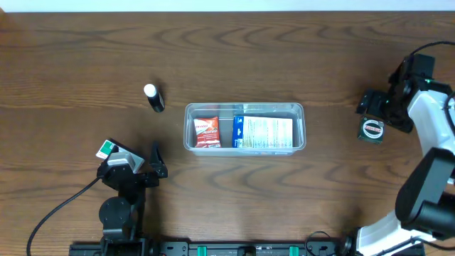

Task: Pack container
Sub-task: 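Move the right gripper to the green Zam-Buk box and grasp it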

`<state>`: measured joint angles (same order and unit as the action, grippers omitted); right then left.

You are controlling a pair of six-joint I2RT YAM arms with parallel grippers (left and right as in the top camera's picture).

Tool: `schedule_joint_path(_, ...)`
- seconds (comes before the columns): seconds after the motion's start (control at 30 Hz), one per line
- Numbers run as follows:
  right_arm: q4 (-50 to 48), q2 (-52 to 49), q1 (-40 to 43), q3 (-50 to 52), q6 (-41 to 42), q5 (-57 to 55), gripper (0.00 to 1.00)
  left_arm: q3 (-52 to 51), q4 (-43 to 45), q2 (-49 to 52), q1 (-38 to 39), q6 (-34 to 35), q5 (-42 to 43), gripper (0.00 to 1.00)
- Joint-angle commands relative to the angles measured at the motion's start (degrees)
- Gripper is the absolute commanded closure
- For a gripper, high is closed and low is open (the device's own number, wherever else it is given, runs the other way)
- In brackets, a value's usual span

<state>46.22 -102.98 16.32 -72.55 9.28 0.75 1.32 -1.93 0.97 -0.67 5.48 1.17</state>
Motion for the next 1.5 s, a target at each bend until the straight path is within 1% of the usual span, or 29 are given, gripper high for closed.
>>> schedule_joint_path(0.0,-0.1,-2.8,0.1,0.6,-1.7,0.8,0.02,-1.1,-2.1,0.1,-0.3,-0.9,-0.7,0.02)
schedule_joint_path(0.27,0.3,-4.2,0.3,1.5,-1.6,0.8,0.09,-1.1,-2.1,0.1,-0.3,-0.9,-0.7,0.02)
schedule_joint_path(0.3,0.4,-4.2,0.3,1.7,-1.6,0.7,0.11,-1.1,-2.1,0.1,-0.3,-0.9,-0.7,0.02)
schedule_joint_path(0.4,0.3,-4.2,0.3,2.4,-0.9,0.5,0.11,-1.1,-2.1,0.1,-0.3,-0.9,-0.7,0.02)
schedule_joint_path(0.57,-1.3,-4.2,0.5,4.6,0.1,-1.4,0.08,-1.1,-2.1,0.1,-0.3,-0.9,-0.7,0.02)
schedule_joint_path(0.73,-2.7,-4.2,1.0,6.3,-0.5,-1.4,0.02,-1.1,-2.1,0.1,-0.3,-0.9,-0.7,0.02)
schedule_joint_path(0.87,-3.6,-4.2,1.0,6.7,-1.2,-1.1,0.02,-1.1,-2.1,0.1,-0.3,-0.9,-0.7,0.02)
schedule_joint_path(1.07,-4.5,-4.2,1.0,6.8,-1.2,0.2,0.07,-1.1,-2.1,0.1,-0.3,-0.9,-0.7,0.02)
schedule_joint_path(1.33,-7.3,-4.2,1.0,7.6,-1.2,0.4,0.08,-1.1,-2.1,0.1,-0.3,-0.9,-0.7,0.02)
schedule_joint_path(1.4,-7.7,-4.2,1.0,7.6,-1.2,0.4,0.11,-1.1,-2.1,0.1,-0.3,-0.9,-0.7,0.02)
schedule_joint_path(1.47,-8.1,-4.2,1.0,7.6,-1.2,0.4,0.17,-1.1,-2.1,0.1,-0.3,-0.9,-0.7,0.02)
